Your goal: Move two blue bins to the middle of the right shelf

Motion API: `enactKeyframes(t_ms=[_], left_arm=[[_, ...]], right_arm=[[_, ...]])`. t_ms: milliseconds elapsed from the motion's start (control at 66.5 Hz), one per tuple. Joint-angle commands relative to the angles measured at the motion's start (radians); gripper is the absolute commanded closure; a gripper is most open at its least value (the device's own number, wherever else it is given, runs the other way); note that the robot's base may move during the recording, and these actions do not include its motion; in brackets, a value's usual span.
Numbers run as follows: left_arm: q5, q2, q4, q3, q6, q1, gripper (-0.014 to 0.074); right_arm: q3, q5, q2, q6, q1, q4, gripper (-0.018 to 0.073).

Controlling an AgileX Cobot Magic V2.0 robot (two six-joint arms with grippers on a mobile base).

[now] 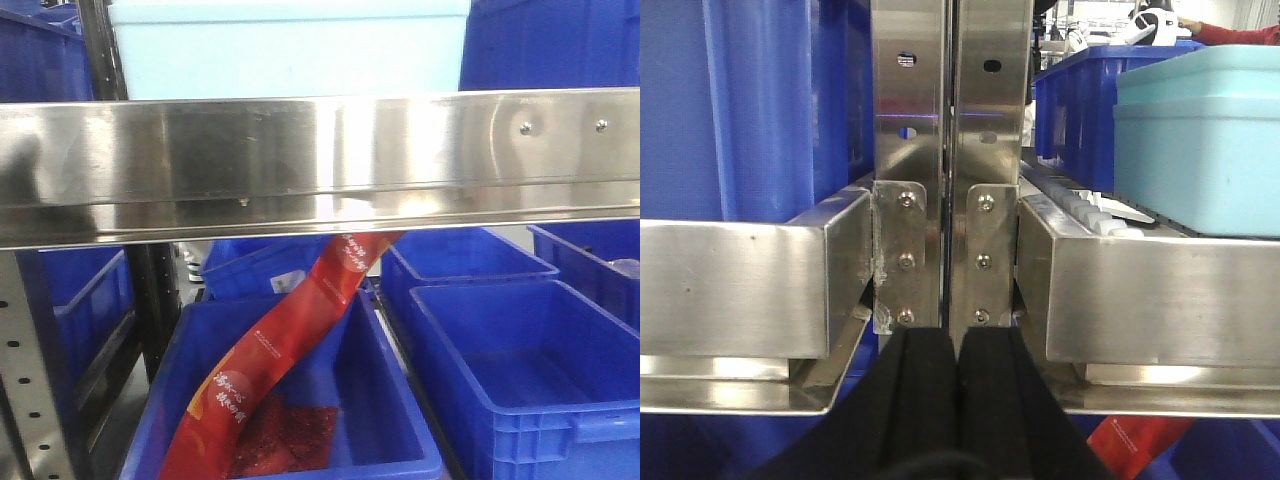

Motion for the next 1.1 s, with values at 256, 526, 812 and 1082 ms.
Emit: enactKeyframes(t_ms=[256,526,812,1082], left_arm=[[-0.04,-0.005,0.0,0.001,0.0,0.003,0.0707],[-0.04,-0.005,0.0,0.001,0.0,0.003,0.0707],[-0.04,-0.005,0.0,0.001,0.0,0.003,0.0707],[-0.04,-0.005,0.0,0.001,0.0,0.003,0.0707]], right_arm=[[0.002,-0.009,-0.006,-0.002,-0.003,-0.008,0.0721],[0.002,-0.009,-0.006,-0.002,-0.003,-0.008,0.0721],[0.002,-0.009,-0.006,-0.002,-0.003,-0.008,0.0721],[0.002,-0.009,-0.006,-0.002,-0.003,-0.008,0.0721]])
